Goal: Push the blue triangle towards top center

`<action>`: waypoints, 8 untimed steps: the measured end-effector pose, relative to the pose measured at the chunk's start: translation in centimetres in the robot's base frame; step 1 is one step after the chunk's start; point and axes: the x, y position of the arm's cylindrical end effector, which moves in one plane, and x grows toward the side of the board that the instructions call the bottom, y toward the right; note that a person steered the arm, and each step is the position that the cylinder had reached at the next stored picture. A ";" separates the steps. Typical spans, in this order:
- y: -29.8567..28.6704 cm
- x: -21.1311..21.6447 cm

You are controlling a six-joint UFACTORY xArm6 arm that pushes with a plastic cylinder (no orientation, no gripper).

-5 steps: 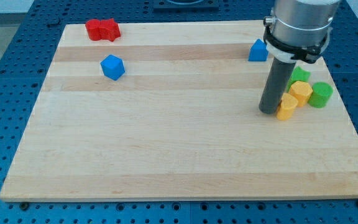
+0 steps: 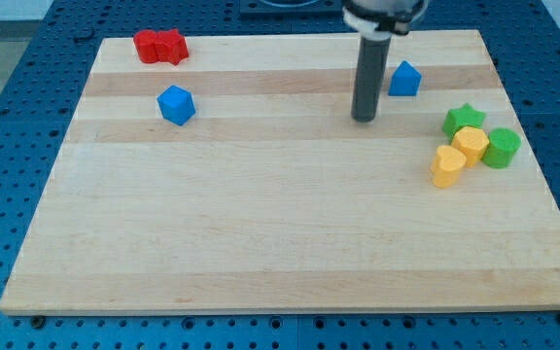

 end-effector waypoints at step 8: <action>3.3 -6.1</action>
